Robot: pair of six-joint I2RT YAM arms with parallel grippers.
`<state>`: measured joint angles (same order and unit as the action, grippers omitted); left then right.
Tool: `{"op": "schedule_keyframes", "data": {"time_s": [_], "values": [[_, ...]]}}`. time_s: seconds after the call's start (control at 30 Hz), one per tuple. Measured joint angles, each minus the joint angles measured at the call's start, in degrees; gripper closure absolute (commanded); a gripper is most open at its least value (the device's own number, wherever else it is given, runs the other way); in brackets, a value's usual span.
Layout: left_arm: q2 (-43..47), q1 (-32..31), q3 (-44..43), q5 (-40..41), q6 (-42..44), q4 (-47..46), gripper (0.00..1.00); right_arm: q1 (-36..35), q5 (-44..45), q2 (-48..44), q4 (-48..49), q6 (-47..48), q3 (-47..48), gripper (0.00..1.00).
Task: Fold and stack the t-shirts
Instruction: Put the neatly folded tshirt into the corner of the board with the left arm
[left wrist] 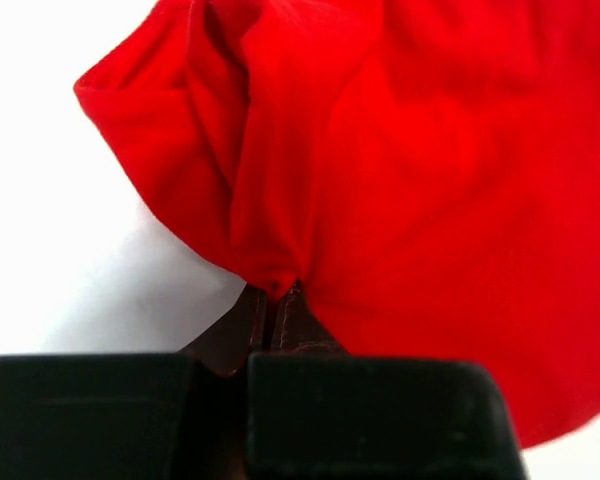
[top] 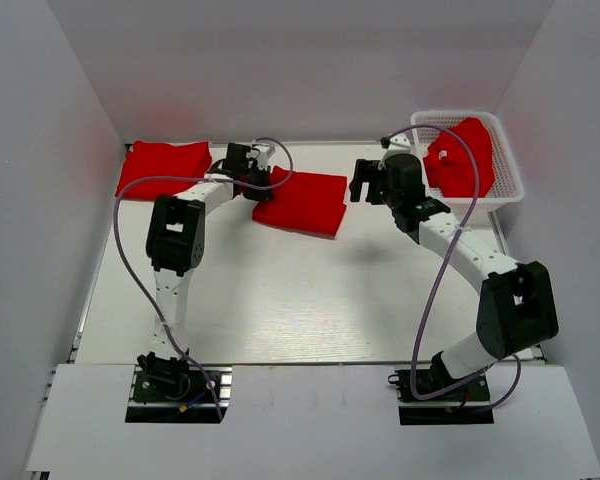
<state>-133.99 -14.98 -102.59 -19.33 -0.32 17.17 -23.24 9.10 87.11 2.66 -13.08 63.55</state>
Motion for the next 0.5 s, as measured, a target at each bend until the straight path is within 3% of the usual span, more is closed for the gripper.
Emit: {"op": "schedule_keyframes", "data": {"time_s": [0.27, 0.5], "values": [[9.09, 0.50, 8.98, -0.72, -2.12, -1.20, 1.00, 0.00, 3.06, -8.09, 0.81, -0.63, -5.57, 0.10], [14.86, 1.14, 5.14, -0.02, -0.02, 0.98, 1.00, 0.00, 9.14, -20.55, 1.29, -1.53, -14.16, 0.10]]}}
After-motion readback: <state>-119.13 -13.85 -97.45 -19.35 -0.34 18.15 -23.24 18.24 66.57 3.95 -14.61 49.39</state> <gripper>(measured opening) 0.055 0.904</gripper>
